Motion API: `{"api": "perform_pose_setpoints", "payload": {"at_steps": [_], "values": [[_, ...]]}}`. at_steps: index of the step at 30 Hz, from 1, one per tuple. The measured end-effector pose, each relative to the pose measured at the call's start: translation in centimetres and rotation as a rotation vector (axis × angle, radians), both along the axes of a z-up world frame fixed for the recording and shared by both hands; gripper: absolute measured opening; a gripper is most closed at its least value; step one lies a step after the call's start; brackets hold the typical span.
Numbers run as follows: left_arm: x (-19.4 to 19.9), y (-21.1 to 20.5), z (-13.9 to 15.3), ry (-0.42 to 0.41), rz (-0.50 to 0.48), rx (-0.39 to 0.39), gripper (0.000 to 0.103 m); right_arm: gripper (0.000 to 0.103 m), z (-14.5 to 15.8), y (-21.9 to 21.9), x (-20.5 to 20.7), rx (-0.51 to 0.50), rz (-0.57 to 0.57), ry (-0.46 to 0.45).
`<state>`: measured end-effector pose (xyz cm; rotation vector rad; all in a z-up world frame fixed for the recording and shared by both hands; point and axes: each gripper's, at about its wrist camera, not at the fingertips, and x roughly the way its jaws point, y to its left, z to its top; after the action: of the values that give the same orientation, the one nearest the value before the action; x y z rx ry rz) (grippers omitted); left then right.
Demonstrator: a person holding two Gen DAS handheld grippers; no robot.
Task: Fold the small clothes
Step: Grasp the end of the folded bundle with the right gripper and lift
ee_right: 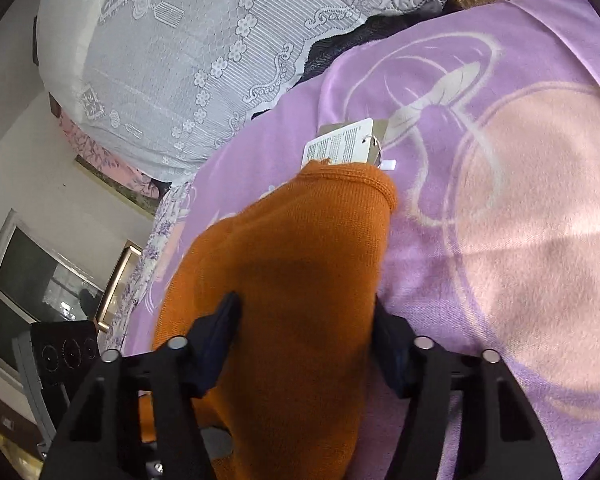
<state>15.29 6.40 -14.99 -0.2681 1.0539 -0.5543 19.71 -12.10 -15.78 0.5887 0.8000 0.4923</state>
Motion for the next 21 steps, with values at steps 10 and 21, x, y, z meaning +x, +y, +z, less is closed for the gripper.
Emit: {"api": "perform_pose_setpoints", "payload": {"at_steps": [10,21], "values": [[-3.6,-2.2,2.1,-0.068,0.031,0.078,0.053,0.043,1.9,-1.4,-3.7,-0.071,-0.034,-0.075],[-9.5,-12.3,4.6,-0.122,-0.193,0.078,0.051,0.042,5.8,-10.6,-12.1,-0.204,-0.129,-0.062]]}}
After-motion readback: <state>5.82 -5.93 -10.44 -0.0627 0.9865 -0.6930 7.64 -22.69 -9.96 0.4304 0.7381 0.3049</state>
